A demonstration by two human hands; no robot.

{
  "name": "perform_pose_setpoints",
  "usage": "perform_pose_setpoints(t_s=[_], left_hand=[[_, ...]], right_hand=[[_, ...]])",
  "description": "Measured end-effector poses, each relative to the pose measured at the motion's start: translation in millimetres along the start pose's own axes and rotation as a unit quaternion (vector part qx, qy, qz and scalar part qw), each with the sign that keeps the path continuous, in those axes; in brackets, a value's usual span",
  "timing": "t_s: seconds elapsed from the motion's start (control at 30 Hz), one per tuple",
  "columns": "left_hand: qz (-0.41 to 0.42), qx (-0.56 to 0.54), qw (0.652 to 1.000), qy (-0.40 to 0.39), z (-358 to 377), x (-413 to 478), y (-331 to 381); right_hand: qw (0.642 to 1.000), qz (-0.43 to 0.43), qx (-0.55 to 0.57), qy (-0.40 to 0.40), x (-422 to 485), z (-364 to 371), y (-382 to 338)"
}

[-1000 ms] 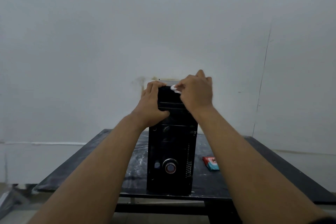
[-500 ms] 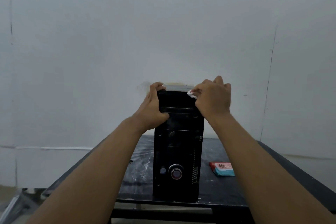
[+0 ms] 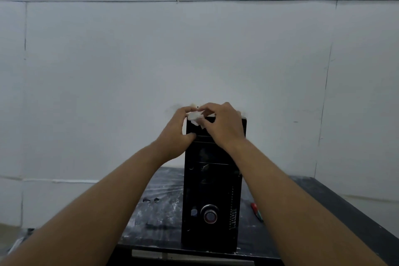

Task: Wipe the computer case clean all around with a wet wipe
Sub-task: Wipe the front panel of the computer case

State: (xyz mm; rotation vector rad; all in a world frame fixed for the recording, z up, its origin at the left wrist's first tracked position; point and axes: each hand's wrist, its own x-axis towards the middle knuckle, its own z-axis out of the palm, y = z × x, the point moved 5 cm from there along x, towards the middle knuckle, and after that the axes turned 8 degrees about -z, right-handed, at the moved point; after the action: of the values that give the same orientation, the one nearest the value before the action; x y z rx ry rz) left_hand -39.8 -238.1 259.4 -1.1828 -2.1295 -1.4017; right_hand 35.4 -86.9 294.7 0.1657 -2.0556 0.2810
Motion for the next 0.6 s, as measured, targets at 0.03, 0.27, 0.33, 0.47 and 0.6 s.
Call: perform_pose_setpoints(t_s=[0.03, 0.27, 0.33, 0.47, 0.6], left_hand=[[0.038, 0.029, 0.998, 0.047, -1, -2, 3], [0.149, 0.169, 0.956, 0.190, 1, -2, 28], [0.133, 0.182, 0.951, 0.210, -3, 4, 28], [0.120, 0.207, 0.944, 0.226, -8, 11, 25], [0.099, 0.205, 0.942, 0.247, -14, 6, 13]], right_hand=[[0.999, 0.004, 0.051, 0.007, -3, -2, 3], [0.989, 0.027, 0.143, -0.036, -11, -18, 8], [0.990, 0.018, 0.137, -0.040, -14, -19, 9], [0.994, -0.007, 0.087, -0.067, -16, -25, 16], [0.996, -0.026, 0.006, -0.086, -26, -28, 18]])
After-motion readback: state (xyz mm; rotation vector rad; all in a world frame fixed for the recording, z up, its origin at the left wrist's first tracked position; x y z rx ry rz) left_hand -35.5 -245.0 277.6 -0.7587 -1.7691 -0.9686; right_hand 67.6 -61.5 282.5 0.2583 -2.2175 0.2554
